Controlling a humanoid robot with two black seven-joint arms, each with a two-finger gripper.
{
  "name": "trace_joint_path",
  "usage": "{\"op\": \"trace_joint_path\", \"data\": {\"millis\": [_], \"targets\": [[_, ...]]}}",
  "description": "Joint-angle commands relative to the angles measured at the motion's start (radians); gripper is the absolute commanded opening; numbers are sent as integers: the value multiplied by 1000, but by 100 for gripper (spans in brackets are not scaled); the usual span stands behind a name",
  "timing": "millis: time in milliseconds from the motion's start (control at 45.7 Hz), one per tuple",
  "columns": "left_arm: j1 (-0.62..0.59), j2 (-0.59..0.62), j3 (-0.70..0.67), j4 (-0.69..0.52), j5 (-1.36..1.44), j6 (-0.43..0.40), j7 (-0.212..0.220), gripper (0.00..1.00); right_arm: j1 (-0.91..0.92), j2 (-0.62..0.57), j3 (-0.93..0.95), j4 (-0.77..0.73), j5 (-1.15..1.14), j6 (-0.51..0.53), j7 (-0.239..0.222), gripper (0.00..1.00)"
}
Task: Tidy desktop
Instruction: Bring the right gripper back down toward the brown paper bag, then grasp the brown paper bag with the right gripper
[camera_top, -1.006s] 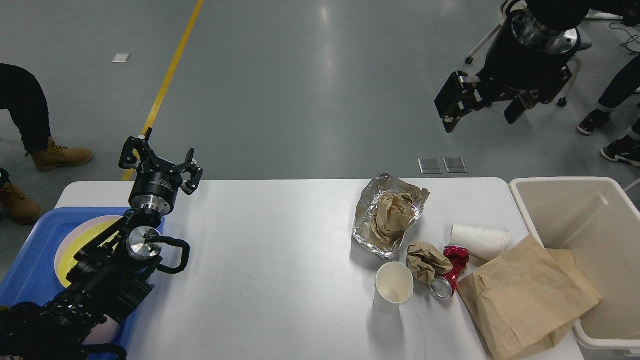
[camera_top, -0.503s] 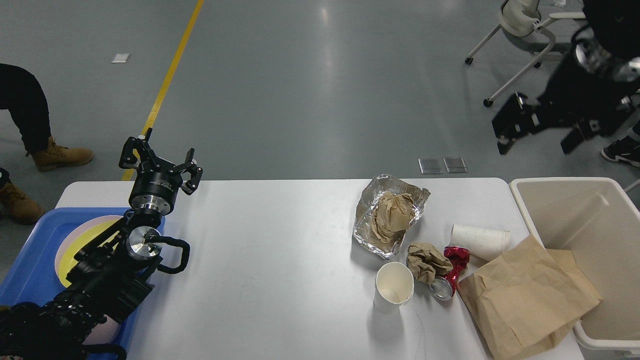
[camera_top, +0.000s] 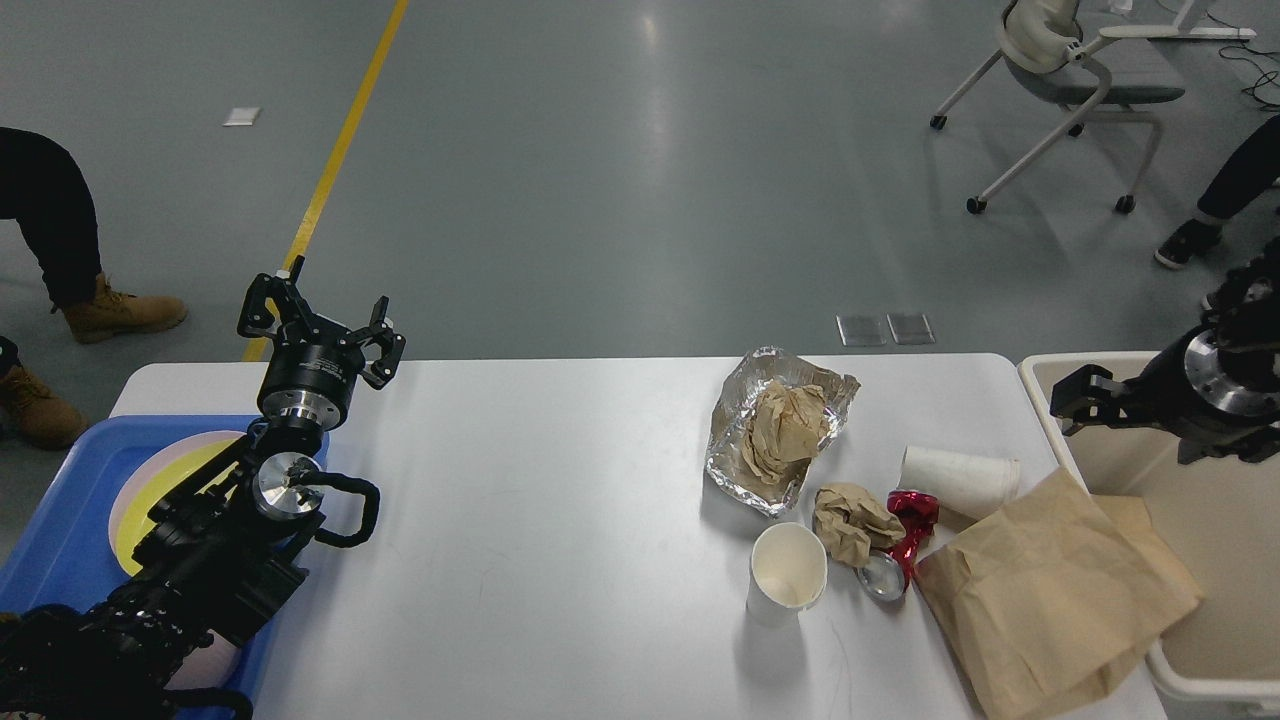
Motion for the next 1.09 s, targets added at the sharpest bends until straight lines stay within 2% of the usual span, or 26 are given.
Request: {"op": "trace_joint_path", "data": {"millis": [0,262,350,394,503,547,831,1072], "targets": [[0,0,0,0,0,0,0,96,-78,-22,24,-12,63,3,-7,100],[0,0,0,0,0,0,0,96,-193,-33,123,-90,141,-9,-21,100],[0,0,0,0,0,0,0,96,-224,-30,159,-125,143,-44,-30,100],[-1,0,0,0,0,0,0,96,-242,-30,192,-147,143,-55,-55,100],[-1,0,0,0,0,0,0,96,-291,-21,283,-190,145,-67,-148,100],[0,0,0,0,0,0,0,96,-313,1,300,-206,143,-74,-165,100],[-1,0,0,0,0,0,0,96,-359,91,294,-226,122,-54,-171,100],[0,0,0,0,0,0,0,96,-396,100,305,-237,128,-61,-171,100]]}}
